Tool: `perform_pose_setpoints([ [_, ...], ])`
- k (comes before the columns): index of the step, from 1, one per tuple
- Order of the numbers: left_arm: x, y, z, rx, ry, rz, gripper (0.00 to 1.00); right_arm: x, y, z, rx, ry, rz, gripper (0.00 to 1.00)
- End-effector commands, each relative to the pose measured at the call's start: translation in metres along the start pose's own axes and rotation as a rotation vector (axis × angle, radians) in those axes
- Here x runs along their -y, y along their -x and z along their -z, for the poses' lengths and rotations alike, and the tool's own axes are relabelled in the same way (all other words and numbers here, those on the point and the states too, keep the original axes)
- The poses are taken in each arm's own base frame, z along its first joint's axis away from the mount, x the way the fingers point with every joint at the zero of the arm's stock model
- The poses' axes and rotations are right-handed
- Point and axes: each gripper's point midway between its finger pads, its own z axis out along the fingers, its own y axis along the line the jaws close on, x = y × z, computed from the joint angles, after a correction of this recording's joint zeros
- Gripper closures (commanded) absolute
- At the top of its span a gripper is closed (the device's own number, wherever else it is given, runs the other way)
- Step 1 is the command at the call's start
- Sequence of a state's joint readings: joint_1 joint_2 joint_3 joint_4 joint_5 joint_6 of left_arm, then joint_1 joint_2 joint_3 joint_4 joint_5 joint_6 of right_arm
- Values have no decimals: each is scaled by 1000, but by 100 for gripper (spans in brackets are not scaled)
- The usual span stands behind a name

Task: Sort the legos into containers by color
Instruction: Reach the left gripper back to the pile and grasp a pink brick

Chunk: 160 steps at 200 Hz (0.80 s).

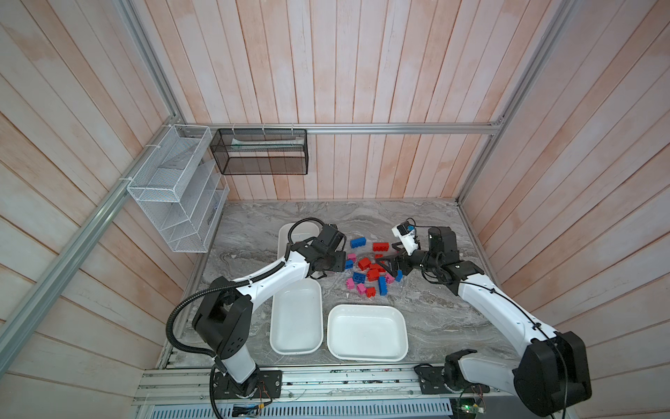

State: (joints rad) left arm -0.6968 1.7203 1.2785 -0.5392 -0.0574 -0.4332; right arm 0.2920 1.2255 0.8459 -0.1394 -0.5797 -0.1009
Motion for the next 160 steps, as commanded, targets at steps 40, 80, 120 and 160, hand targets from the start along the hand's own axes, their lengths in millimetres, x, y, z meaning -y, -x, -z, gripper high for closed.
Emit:
perform_pose_setpoints([
  [40, -24, -22, -45, -83, 204, -88, 53, 6, -8, 12, -1, -33, -3, 2],
  [80, -36, -29, -59, -93, 324, -131, 53, 7, -13, 15, -1, -36, -9, 2],
  [120, -43, -25, -74, -83, 382, -133, 53, 7, -13, 16, 2, -35, -12, 2],
  [160, -41, -12, -85, -64, 387, -123, 50, 9, -15, 19, 4, -41, -12, 2],
])
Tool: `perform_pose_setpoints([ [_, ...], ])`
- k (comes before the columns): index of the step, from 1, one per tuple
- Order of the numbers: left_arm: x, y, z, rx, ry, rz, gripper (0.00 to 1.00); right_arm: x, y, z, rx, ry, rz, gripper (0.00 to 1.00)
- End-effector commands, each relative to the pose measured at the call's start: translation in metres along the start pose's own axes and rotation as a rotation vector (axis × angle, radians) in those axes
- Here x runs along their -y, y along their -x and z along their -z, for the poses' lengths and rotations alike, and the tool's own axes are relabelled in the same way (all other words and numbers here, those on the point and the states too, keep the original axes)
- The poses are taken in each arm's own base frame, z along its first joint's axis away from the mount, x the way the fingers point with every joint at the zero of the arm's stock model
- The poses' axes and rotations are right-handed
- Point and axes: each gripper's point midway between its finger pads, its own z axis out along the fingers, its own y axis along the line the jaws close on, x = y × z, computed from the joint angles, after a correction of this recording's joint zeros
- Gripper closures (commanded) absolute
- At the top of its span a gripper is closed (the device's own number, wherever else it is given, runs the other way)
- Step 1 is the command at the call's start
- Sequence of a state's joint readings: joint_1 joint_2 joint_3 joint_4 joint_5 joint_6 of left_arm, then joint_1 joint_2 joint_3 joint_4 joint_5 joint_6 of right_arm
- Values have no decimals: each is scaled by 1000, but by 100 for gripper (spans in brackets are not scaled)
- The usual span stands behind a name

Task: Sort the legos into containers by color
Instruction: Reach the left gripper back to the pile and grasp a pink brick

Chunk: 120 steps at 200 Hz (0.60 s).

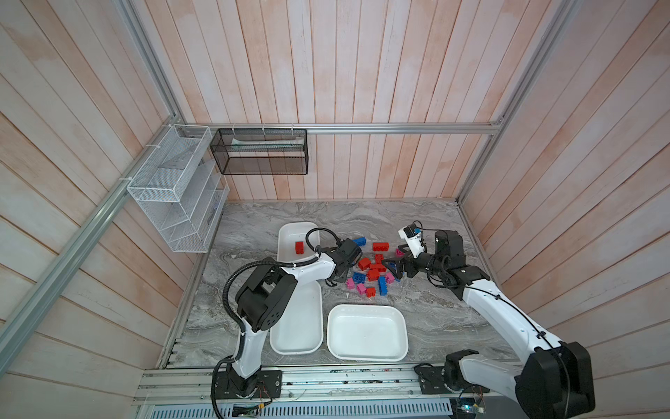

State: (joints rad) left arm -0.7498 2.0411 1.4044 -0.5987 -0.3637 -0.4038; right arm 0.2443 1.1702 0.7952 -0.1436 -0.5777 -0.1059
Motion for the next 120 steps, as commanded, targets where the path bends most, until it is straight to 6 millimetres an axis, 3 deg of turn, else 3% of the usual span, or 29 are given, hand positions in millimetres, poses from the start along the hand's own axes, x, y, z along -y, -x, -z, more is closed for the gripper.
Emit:
perform_pose_setpoints([
  [1, -4, 17, -3, 36, 34, 15, 50, -2, -5, 5, -6, 1, 6, 2],
  [57, 3, 28, -12, 22, -52, 57, 47, 0, -7, 7, -6, -1, 2, 2],
  [120, 13, 19, -13, -16, -108, 62, 51, 0, -9, 6, -9, 10, -10, 2],
])
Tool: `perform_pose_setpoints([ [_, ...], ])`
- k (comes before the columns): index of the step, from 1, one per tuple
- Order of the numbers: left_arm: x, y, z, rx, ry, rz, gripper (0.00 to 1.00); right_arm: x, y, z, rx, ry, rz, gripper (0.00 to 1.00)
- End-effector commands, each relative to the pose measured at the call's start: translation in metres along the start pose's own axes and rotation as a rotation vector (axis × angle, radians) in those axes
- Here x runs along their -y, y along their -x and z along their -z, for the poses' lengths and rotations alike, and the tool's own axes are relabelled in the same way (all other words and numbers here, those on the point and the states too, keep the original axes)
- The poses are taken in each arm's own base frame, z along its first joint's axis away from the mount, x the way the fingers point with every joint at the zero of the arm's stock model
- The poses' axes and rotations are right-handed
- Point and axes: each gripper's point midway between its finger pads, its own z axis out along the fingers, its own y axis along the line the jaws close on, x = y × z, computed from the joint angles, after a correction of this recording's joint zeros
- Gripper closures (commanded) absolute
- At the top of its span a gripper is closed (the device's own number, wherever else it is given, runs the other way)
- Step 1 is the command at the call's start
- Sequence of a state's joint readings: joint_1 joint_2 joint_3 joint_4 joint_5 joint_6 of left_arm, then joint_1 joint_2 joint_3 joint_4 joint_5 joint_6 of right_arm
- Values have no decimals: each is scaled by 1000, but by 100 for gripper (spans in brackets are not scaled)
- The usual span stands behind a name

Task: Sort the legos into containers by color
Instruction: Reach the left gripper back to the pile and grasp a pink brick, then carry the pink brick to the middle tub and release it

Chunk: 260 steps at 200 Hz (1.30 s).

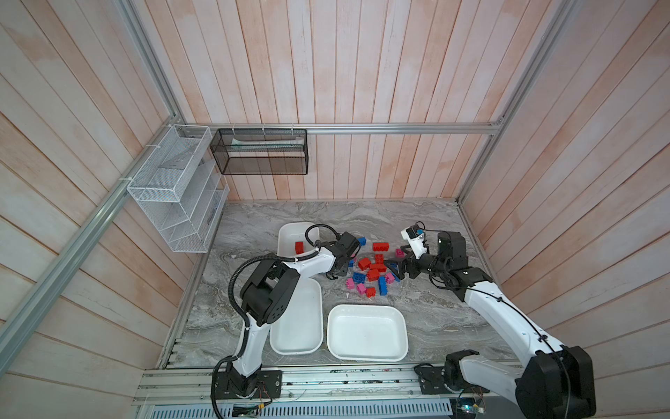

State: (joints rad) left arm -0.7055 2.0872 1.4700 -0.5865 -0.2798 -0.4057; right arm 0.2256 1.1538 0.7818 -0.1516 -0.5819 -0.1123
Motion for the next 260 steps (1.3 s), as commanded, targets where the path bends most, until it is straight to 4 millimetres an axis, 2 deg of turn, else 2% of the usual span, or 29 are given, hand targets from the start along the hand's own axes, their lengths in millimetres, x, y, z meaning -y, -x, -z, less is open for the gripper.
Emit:
perform_pose_setpoints([
  [1, 9, 2, -3, -5, -38, 10, 51, -4, -6, 1, -10, 21, -6, 2],
  [25, 7, 2, -5, -6, -22, 10, 60, -4, -6, 1, -10, 24, -7, 2],
  [39, 8, 5, -1, 4, -28, 8, 65, -4, -6, 2, -11, 23, -7, 2],
  [53, 10, 9, 7, 13, -34, 4, 67, -4, -5, 2, -7, 21, -6, 2],
  [80, 15, 24, 40, 63, -57, -10, 67, -5, -2, 3, -1, 21, -7, 2],
  [108, 6, 31, 84, 110, -70, -9, 67, -6, 3, 3, 6, 30, -8, 2],
  [128, -10, 17, 115, 117, -72, 9, 66, -7, 7, 4, 17, 34, -6, 2],
  [145, -28, -5, 136, 108, -67, 34, 66, -9, 10, 4, 24, 47, -10, 2],
  [175, -58, -52, 156, 60, -44, 90, 66, -13, 13, 5, 35, 67, -14, 2],
  [191, -68, -79, 153, 22, -50, 125, 65, -14, 12, 4, 34, 71, -16, 2],
  [208, -73, -106, 141, -30, -64, 165, 65, -15, 10, 3, 29, 75, -14, 2],
  [224, -77, -123, 128, -54, -59, 192, 65, -16, 8, 3, 25, 74, -15, 2],
  [260, -86, -127, 98, -49, -59, 260, 65, -15, 4, 2, 14, 72, -18, 2],
])
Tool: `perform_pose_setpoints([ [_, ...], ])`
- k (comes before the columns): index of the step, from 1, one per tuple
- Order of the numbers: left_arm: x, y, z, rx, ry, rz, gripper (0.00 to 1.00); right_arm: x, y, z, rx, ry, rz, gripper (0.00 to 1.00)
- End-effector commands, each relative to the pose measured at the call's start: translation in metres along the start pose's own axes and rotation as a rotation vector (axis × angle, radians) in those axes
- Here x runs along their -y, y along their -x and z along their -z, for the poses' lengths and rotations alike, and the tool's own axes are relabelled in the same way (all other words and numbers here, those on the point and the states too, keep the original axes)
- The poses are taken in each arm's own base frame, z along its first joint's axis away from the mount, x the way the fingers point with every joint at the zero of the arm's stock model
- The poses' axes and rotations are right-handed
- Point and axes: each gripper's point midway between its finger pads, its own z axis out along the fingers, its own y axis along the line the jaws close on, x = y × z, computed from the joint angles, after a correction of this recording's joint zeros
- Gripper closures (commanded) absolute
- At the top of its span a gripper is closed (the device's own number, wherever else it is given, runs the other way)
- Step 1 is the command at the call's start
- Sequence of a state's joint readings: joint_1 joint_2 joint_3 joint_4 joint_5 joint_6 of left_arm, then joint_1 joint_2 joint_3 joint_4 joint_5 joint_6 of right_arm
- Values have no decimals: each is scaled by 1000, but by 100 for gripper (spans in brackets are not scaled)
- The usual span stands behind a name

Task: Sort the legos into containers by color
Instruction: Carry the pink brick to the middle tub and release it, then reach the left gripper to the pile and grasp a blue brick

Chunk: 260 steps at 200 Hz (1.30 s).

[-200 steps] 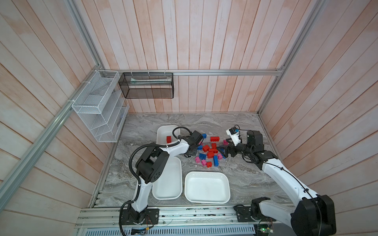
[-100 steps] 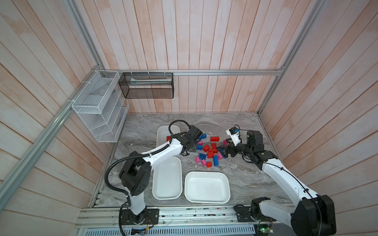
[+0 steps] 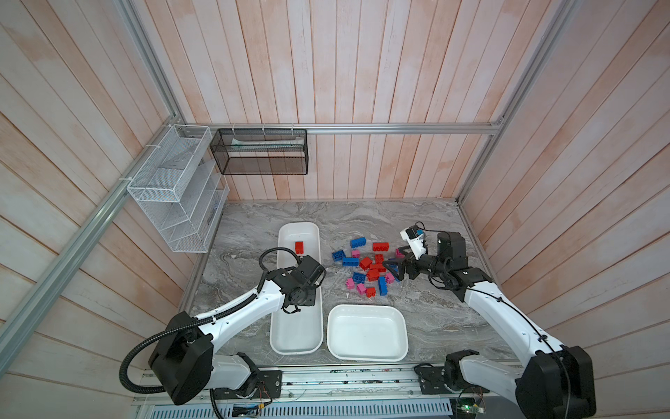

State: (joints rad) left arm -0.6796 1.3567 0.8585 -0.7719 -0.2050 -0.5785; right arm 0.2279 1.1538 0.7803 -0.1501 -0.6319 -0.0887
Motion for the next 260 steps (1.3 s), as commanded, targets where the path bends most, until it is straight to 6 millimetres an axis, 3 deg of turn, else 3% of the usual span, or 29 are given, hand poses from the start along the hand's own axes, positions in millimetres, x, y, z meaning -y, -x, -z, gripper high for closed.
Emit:
perform_pose_setpoints([
  [1, 4, 12, -14, 41, -41, 77, 65, -6, 3, 2, 10, 20, 6, 2],
  [42, -1, 22, -33, 58, 11, 82, 60, -6, 2, 3, 7, 10, 10, 2],
  [79, -2, 24, -32, 40, 32, 90, 44, -6, 2, 5, 7, 4, 14, 2],
  [105, 5, 29, -5, 45, -7, 62, 39, -6, 3, 8, 3, -10, 26, 2],
  [138, 47, 54, 42, 132, -218, -102, 32, -6, 5, 9, 9, -10, 33, 2],
  [183, 91, 105, 65, 224, -413, -407, 27, -4, 6, 9, 10, -17, 38, 2],
  [212, 110, 130, 55, 286, -476, -652, 27, -2, 6, 10, 13, -25, 39, 2],
  [260, 120, 151, 10, 335, -515, -939, 28, 2, 7, 13, 17, -38, 43, 2],
])
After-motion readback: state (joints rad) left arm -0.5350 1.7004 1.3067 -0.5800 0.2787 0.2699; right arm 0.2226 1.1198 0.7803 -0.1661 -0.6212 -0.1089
